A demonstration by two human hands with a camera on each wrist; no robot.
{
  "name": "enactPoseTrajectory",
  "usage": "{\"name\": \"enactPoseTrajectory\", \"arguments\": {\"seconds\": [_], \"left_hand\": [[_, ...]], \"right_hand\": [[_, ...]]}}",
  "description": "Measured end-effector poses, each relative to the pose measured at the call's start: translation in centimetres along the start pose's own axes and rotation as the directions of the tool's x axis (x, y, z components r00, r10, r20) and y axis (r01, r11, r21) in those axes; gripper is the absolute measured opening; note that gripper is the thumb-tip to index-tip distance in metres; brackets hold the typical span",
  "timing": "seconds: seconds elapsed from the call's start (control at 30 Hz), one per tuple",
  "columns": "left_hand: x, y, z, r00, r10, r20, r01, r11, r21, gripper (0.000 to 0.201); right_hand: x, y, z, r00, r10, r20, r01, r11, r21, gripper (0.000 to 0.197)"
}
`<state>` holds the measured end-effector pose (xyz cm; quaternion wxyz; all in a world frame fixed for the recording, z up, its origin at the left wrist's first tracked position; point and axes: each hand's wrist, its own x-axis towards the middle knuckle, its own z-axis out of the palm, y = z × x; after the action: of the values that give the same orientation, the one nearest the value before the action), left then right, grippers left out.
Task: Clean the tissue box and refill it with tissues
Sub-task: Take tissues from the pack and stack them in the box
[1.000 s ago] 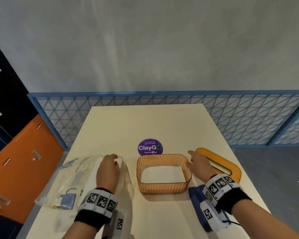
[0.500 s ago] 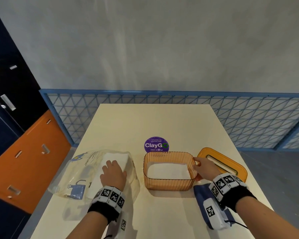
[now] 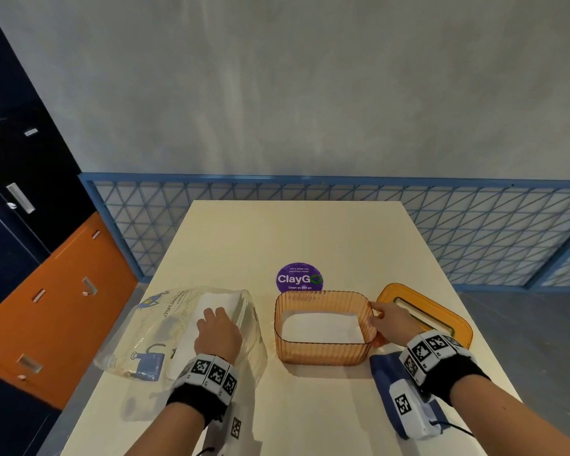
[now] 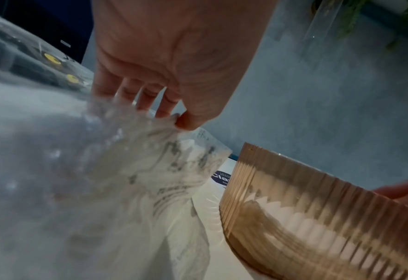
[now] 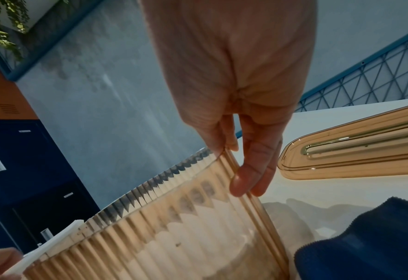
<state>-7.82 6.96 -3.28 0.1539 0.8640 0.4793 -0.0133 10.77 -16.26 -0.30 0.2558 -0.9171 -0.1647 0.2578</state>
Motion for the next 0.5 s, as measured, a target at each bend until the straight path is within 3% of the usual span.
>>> {"name": "enactPoseTrajectory", "arguments": {"seconds": [0.2, 0.4, 0.5], "left_hand": [[-0.1, 0.4, 0.0, 0.999, 0.04, -0.016, -0.038, 0.991, 0.129, 0.027], [-0.5, -0.3, -3.5, 0.995, 0.07, -0.074, -0.069, 0.997, 0.019, 0.022], [-1.4, -1.0, -6.3, 0.973, 0.076, -0.216, -0.092, 0.994, -0.063, 0.015]], "right_hand": [[0.3, 0.2, 0.0, 1.0, -0.011, -0.007, 0.01, 1.0, -0.029, 0.041], [0.5, -0.6, -0.7, 0.997, 0.027, 0.068, -0.014, 0.984, -0.178, 0.053], [0.0, -3.2, -1.8, 0.991, -0.123, -0.059, 0.106, 0.965, -0.238, 0.053]]}}
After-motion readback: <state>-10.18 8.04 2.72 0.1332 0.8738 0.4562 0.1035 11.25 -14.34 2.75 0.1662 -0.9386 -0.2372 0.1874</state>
